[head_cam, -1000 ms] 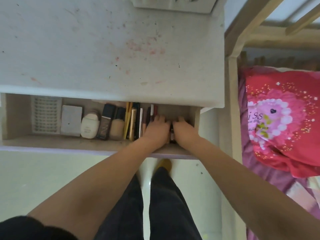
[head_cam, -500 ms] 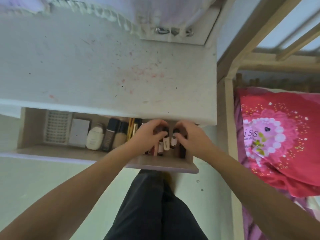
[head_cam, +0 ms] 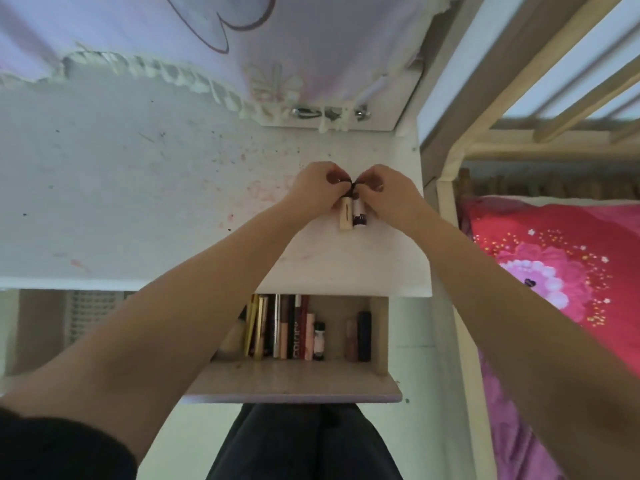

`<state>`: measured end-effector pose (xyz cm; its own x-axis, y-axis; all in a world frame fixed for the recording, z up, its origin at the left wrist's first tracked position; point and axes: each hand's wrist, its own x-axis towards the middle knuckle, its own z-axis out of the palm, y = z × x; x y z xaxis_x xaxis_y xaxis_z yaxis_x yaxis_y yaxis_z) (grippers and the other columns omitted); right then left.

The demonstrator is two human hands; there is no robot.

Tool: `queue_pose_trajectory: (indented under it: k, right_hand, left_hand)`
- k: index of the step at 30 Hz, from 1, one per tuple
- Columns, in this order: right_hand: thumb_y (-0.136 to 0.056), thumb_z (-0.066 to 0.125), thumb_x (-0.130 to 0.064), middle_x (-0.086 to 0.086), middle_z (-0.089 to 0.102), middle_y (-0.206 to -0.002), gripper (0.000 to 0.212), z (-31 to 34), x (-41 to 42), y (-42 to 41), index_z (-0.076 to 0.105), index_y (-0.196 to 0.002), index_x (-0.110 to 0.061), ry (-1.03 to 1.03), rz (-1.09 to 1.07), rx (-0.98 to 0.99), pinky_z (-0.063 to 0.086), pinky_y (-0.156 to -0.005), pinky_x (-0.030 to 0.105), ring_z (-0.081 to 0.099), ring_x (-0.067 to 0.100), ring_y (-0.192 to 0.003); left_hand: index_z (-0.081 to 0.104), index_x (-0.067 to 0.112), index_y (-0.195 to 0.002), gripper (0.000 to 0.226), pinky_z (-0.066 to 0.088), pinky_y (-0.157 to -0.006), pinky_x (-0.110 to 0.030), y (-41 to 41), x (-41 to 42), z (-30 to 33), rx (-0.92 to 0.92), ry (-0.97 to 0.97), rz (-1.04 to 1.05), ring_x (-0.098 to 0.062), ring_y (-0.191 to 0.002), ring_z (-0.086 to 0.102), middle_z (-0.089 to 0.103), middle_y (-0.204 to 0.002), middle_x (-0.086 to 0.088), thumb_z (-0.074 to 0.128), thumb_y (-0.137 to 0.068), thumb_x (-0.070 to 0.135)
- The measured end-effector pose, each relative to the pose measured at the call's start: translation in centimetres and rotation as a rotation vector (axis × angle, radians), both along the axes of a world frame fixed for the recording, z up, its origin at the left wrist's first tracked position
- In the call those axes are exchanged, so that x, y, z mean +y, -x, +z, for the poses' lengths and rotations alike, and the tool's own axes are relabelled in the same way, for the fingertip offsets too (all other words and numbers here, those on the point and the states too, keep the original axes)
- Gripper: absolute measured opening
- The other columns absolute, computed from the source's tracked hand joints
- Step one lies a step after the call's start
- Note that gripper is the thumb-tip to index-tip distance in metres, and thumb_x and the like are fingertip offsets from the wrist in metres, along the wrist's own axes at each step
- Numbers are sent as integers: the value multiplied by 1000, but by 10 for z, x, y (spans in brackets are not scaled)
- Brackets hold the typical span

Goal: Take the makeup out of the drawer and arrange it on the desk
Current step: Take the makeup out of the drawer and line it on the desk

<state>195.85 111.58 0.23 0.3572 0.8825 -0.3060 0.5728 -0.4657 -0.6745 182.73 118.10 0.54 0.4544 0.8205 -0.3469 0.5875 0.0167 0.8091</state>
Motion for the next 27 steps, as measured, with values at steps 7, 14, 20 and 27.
queue_pose_trajectory:
  k: [7,14,20,27]
  right_hand:
    - [-94,53,-25,8,58,-107,23,0,-14,2,55,-114,-16,-67,-71,79,48,-75,30,57,18,-86]
    - [-93,46,-17,-14,56,-82,16,15,-130,39,61,-99,-16,-352,187,33,44,-62,11,52,0,-67]
    - [-92,43,-12,12,48,-127,34,-58,-177,84,49,-125,-6,158,662,-468,37,-94,35,45,29,-115]
    - [-90,48,-16,12,49,-126,30,-80,-167,95,61,-117,-9,306,817,-800,30,-99,38,39,29,-120]
  left_hand:
    - [60,13,-114,24,49,-82,-30,4,-17,-4,47,-104,32,-23,-93,59,56,-112,-10,56,-92,21]
    - [53,28,-95,8,42,-56,-8,92,-132,-4,-109,-182,-157,5,-63,52,54,-73,15,46,-92,28]
    - [54,8,-124,34,41,-93,-39,112,-184,-85,444,-265,-610,-28,-115,45,50,-124,-12,42,-95,23]
    - [46,7,-130,39,37,-94,-42,100,-186,-102,773,-454,-749,-34,-124,35,40,-133,-17,42,-92,15]
